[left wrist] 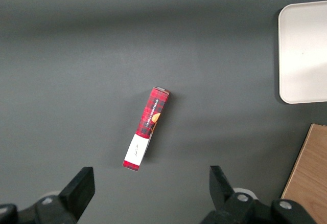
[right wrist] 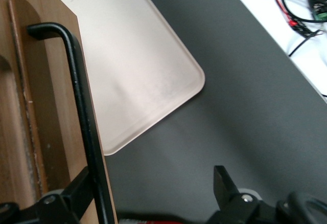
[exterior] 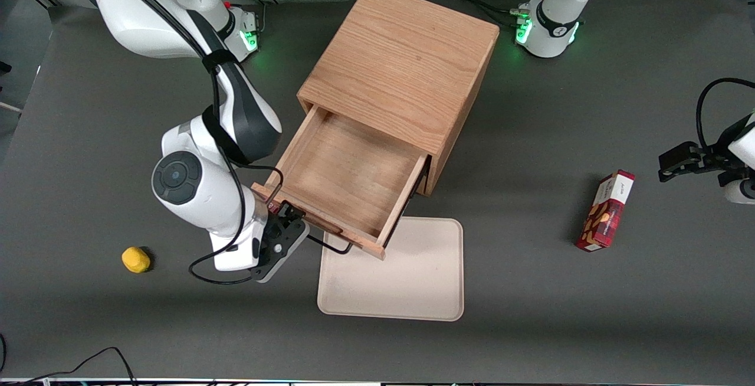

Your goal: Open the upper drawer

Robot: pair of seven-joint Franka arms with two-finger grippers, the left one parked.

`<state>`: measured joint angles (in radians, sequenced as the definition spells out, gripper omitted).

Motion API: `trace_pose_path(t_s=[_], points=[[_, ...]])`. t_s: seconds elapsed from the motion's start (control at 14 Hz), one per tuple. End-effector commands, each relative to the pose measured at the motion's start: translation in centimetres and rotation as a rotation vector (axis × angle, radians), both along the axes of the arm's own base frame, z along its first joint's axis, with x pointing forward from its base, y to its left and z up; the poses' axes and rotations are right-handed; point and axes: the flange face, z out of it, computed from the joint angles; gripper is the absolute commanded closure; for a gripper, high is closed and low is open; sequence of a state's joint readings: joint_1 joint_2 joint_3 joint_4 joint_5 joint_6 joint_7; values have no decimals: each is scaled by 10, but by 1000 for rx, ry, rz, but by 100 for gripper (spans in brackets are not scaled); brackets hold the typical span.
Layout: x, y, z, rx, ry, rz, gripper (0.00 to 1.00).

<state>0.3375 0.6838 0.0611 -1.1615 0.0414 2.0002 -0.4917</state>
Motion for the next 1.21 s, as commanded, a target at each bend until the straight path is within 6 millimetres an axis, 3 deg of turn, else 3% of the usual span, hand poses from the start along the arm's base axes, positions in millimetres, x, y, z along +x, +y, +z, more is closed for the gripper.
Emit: trace_pose_path(t_s=[0.0, 0.14, 0.36, 0.71, 0.86, 1.14], points=[[20, -15, -4, -8, -90, -16, 0], [27, -25, -1, -9, -123, -33, 0], [23, -16, 5, 14, -121, -48, 0], [-11, 17, 77, 170, -57, -305, 0], [-22, 13, 109, 191, -40, -385, 0], [-24, 0, 125, 192, -43, -406, 0]])
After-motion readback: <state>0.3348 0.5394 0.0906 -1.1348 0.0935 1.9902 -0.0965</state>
